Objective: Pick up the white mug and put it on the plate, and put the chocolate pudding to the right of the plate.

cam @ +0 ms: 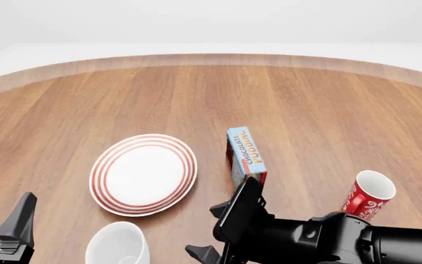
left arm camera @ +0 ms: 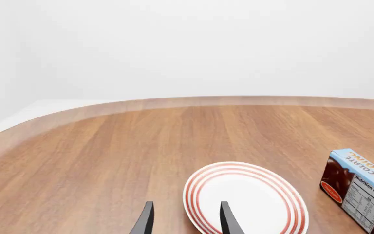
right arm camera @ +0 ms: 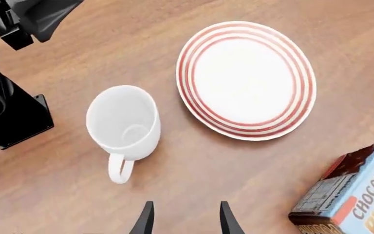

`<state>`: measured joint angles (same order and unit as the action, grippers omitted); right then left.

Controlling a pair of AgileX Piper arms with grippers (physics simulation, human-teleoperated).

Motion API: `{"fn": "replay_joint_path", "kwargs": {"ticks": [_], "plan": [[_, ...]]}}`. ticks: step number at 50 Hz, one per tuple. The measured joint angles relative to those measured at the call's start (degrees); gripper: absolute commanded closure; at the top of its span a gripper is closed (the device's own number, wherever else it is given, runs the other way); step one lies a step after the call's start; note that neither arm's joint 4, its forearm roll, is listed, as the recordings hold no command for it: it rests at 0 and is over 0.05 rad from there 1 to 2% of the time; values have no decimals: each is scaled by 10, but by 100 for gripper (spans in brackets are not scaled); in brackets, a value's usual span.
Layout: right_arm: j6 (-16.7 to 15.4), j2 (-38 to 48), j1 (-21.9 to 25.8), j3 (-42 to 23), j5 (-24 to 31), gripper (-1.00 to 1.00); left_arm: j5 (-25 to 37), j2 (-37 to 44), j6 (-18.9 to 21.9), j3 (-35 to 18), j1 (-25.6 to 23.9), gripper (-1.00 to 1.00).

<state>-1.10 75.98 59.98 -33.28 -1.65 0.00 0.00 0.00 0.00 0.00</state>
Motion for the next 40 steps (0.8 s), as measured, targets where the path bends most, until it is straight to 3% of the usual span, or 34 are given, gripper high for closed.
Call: {"fn": "replay_joint_path", "kwargs": {"ticks": [40], "plan": [[58, 107, 92, -52, -16, -100, 0, 0, 0, 0, 0, -100]]}}
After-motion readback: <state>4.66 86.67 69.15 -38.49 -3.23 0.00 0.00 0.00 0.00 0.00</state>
